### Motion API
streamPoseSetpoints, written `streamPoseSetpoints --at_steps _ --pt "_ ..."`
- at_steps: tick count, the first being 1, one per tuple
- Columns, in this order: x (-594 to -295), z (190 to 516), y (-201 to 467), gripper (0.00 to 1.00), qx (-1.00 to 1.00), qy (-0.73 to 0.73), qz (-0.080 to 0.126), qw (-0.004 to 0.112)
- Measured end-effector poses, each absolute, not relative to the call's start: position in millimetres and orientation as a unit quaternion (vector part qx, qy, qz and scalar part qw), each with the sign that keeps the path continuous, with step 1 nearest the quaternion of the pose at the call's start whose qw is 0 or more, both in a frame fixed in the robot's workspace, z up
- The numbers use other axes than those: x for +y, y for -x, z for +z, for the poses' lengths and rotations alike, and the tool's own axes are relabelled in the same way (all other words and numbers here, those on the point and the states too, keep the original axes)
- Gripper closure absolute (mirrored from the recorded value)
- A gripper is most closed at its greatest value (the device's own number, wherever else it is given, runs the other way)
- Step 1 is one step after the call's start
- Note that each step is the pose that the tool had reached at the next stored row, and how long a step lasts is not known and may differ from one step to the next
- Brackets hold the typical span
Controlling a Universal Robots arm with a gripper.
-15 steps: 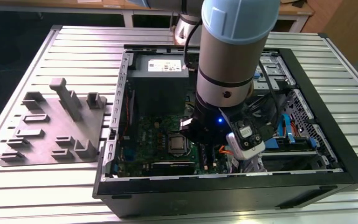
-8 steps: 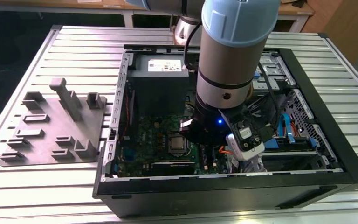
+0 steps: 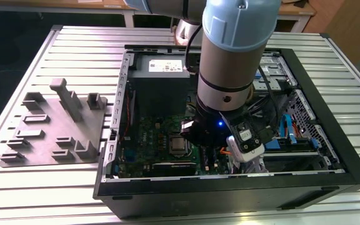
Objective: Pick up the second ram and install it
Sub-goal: 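Press down the second ram until it locks into place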
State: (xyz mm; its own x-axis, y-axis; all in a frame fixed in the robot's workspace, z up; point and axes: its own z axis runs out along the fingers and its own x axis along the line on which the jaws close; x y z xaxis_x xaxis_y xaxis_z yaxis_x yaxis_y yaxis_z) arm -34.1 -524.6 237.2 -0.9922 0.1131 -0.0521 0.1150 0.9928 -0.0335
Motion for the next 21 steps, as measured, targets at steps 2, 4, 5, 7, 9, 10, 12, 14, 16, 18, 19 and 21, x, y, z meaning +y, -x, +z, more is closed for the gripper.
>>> streamPoseSetpoints --at_steps 2,4,5,7,9,10,12,14,16,18,19,21 --pt "-521.9 236.1 34.1 0.9 0.998 -0.057 -0.018 0.025" --pt "-521.8 232.7 34.1 0.9 0.998 -0.057 -0.018 0.025" --pt "-521.8 231.0 34.1 0.9 0.998 -0.057 -0.018 0.025" --pt "-521.8 227.7 34.2 0.9 0.998 -0.057 -0.018 0.025" --pt "-521.8 226.8 34.2 0.9 0.998 -0.057 -0.018 0.025" --pt "-521.9 226.7 34.2 0.9 0.998 -0.057 -0.018 0.025" --pt "-521.8 224.3 34.2 0.9 0.998 -0.057 -0.017 0.025" --pt "-521.8 222.6 34.2 0.9 0.998 -0.057 -0.018 0.025" --pt "-521.8 222.6 34.2 0.9 0.998 -0.057 -0.018 0.025" --pt "-521.8 221.4 34.2 0.9 0.998 -0.057 -0.018 0.025" --pt "-521.9 220.2 34.2 0.9 0.998 -0.057 -0.018 0.025" --pt "-522.0 218.9 34.2 0.9 0.998 -0.057 -0.018 0.025"
